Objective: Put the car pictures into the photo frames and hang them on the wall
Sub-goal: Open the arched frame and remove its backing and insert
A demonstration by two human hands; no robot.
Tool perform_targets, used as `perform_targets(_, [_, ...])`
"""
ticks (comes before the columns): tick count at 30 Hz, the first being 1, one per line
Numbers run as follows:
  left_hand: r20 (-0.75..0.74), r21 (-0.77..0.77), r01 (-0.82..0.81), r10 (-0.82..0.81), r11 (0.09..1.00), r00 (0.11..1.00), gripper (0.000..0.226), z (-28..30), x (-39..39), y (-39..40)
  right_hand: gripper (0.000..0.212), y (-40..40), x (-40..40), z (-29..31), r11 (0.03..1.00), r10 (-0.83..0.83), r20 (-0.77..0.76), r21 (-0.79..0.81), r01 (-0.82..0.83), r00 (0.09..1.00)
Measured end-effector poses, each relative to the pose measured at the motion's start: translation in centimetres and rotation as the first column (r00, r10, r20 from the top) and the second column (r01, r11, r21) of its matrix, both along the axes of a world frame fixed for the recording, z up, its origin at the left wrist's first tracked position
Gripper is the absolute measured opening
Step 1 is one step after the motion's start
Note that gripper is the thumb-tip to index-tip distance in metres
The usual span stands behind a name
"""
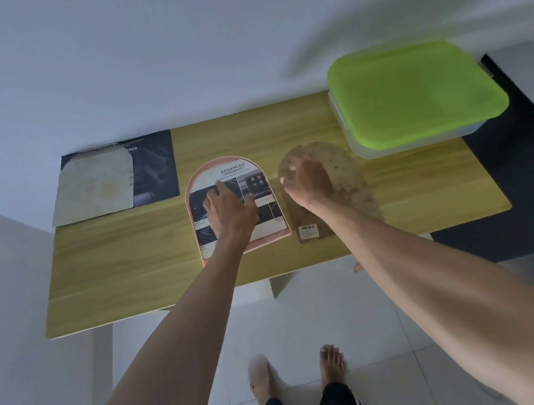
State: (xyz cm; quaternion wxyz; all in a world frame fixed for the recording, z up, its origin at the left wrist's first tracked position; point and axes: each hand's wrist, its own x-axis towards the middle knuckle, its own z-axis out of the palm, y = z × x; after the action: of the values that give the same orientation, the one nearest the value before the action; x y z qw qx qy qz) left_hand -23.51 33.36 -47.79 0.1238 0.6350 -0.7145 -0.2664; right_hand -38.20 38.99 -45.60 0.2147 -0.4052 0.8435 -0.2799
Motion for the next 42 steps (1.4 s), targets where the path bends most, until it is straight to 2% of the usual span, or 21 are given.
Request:
perform_targets(5, [-0.065,0.053,-0.07,0.073,0.996,0.995,0.061,-1.5,4.4,-1.0,0.044,-2.0,5.0,-0.1,0.992,0.115,0.045,0.056,-0.117,0.992])
perform_targets(10, [-0.054,0.091,-0.047,0.052,0.995,0.997,0.063,-2.0,5.9,-0.9,0.044,-2.3,7.5,-1.4,0.98,0.1,-0.017,0.175,-0.096,0.995])
perform_targets(15, [-0.07,0.128,-0.027,0.036,0.991,0.997,0.052,-2.7,6.0,-0.8,0.036,-2.5,8.6,-2.4,0.982,0.071,-0.064,0.182,-0.058,0.995])
perform_targets(18, [-0.066,0.125,-0.051,0.06,0.991,0.996,0.051,-3.1,5.9,-0.8,0.037,-2.7,8.7,-2.6,0.987,0.061,-0.035,0.15,-0.055,0.998])
perform_targets(23, [-0.065,0.127,-0.103,0.112,0.987,0.992,0.053,-2.8,5.8,-0.8,0.063,-2.9,8.4,-3.2,0.985,0.031,0.018,0.169,-0.033,0.999])
perform_targets(26, [-0.097,0.135,-0.134,0.147,0.982,0.984,0.055,-2.5,5.8,-1.0,0.063,-3.0,8.3,-3.6,0.99,0.004,0.052,0.141,-0.011,0.999])
perform_targets(32, [-0.137,0.14,-0.12,0.139,0.983,0.981,0.05,-2.5,5.8,-1.0,0.058,-2.9,8.3,-2.7,0.996,-0.065,0.24,-0.036,0.076,0.969])
perform_targets(35, [-0.154,0.132,-0.126,0.146,0.983,0.977,0.044,-2.6,6.0,-0.9,0.042,-2.9,8.3,-2.3,0.969,-0.122,0.415,-0.147,0.199,0.901])
perform_targets(37, [-0.169,0.137,-0.129,0.152,0.982,0.974,0.041,-2.5,6.1,-0.9,0.032,-2.8,8.0,-1.8,0.948,-0.16,0.581,-0.134,0.288,0.798])
perform_targets(40, [-0.222,0.14,-0.143,0.172,0.98,0.96,0.041,-2.2,6.2,-0.6,0.039,-2.7,7.6,-0.8,0.931,-0.144,0.757,-0.115,0.347,0.637])
perform_targets(42, [-0.287,0.153,-0.16,0.198,0.975,0.937,0.045,-2.0,6.3,-0.6,0.043,-2.7,7.6,0.0,0.923,-0.123,0.802,-0.123,0.364,0.584])
